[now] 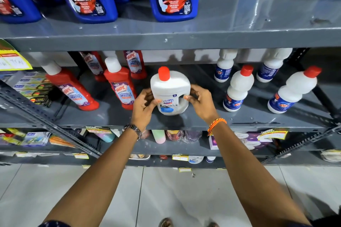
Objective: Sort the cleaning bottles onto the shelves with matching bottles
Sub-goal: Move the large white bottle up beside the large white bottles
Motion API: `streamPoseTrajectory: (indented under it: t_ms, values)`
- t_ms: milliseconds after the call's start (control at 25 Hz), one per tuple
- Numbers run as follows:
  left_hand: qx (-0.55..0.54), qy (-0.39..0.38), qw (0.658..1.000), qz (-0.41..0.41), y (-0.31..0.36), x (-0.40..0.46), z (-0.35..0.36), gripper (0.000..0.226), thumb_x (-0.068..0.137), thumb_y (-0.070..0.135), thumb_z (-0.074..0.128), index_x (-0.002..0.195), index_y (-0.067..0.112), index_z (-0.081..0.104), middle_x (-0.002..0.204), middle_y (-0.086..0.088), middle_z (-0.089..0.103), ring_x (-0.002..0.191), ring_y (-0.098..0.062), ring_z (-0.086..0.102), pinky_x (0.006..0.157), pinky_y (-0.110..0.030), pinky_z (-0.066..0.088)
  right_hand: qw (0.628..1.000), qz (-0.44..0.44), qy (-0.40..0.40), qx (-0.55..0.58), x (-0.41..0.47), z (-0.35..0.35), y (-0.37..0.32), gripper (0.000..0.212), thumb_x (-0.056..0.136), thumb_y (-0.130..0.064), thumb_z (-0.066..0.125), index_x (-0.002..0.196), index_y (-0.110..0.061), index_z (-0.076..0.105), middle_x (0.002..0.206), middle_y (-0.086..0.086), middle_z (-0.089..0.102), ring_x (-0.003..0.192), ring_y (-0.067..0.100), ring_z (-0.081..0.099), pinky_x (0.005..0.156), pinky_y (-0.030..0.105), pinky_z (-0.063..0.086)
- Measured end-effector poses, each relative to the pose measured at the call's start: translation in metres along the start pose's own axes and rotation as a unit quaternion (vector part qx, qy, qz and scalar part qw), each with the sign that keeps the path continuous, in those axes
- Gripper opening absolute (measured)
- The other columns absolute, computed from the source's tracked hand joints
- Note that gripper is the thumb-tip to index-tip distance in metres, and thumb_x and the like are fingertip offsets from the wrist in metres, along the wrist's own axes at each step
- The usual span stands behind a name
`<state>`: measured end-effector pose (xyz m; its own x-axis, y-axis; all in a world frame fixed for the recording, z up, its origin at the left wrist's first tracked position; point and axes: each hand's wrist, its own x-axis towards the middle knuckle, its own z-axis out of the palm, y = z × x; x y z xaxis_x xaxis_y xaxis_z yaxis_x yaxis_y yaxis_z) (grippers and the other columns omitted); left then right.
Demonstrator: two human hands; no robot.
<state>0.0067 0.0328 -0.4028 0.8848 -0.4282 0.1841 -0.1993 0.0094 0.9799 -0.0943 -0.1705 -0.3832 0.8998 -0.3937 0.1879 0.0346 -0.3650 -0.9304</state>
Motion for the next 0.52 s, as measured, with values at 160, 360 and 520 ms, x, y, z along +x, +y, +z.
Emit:
streamPoseTrajectory:
  t_ms: [160, 360, 520]
  values:
    - [0.007, 0.022, 1.000, 0.005, 0.015, -0.033, -0.004, 0.039, 0.084, -0.011, 0.070, 0.106, 0.020, 0.064, 0.096, 0.017, 0.077, 0.094, 0.003, 0.071, 0.080, -0.016, 0.056, 0.999, -0.011, 0.000, 0.039, -0.035, -0.001, -0.010, 0.041, 0.091, 0.007, 0.064, 0.130, -0.005, 0.064, 0.128, 0.007, 0.071, 0.124, 0.021, 0.065, 0.107, 0.041, 0.052]
    - [-0.001, 0.021, 1.000, 0.019, 0.049, -0.072, -0.009, 0.037, 0.080, -0.016, 0.071, 0.109, 0.005, 0.065, 0.101, -0.005, 0.074, 0.089, 0.000, 0.073, 0.079, -0.019, 0.059, 0.998, -0.021, 0.005, 0.054, -0.084, -0.011, -0.038, 0.041, 0.094, 0.000, 0.064, 0.133, -0.013, 0.064, 0.130, 0.002, 0.069, 0.125, 0.017, 0.064, 0.106, 0.044, 0.053]
    - [-0.025, 0.011, 0.998, 0.062, 0.091, -0.090, -0.006, 0.034, 0.078, -0.010, 0.074, 0.105, 0.009, 0.067, 0.094, 0.012, 0.080, 0.090, -0.003, 0.074, 0.079, -0.019, 0.059, 0.996, -0.074, -0.006, 0.045, -0.105, -0.039, -0.083, 0.042, 0.096, -0.006, 0.063, 0.136, -0.018, 0.061, 0.130, -0.004, 0.069, 0.125, 0.012, 0.064, 0.106, 0.038, 0.053]
